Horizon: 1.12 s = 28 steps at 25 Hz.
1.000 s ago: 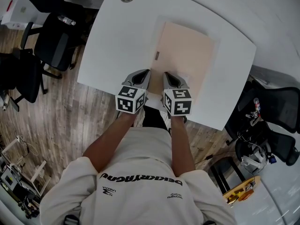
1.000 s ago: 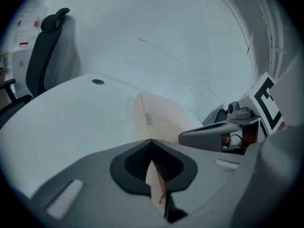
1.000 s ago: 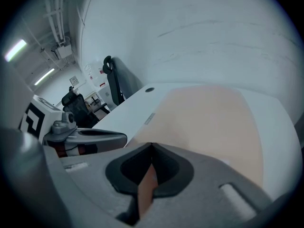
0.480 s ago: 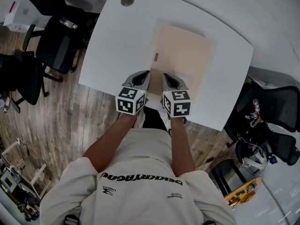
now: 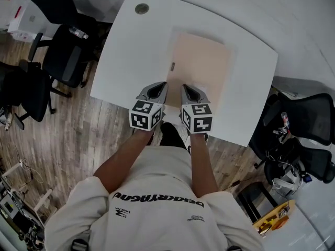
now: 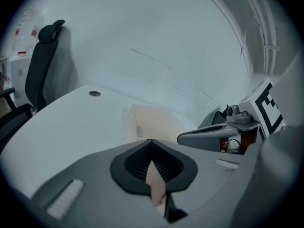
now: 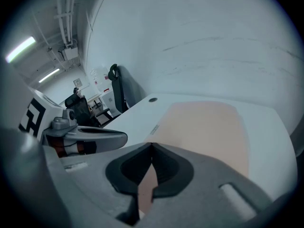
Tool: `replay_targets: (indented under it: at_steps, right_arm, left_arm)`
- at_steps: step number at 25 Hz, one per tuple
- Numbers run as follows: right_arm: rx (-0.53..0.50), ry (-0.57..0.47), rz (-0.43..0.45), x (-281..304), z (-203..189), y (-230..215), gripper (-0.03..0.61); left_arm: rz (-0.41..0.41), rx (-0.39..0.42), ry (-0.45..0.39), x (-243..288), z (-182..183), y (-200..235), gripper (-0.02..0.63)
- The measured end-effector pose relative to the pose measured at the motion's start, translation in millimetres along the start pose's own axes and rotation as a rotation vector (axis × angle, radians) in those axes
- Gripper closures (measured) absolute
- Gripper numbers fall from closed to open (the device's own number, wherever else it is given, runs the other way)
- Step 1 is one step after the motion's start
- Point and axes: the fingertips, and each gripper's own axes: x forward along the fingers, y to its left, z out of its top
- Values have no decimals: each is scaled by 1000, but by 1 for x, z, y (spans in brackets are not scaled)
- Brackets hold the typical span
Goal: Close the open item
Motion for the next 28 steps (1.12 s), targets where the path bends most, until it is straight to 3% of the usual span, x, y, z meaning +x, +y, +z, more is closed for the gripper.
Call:
replay_targets:
  at_steps: [28]
  right_arm:
    - [-20, -263, -69, -82, 36, 19, 578]
  left_arm:
    - [-30, 116, -141, -60, 43, -48, 611]
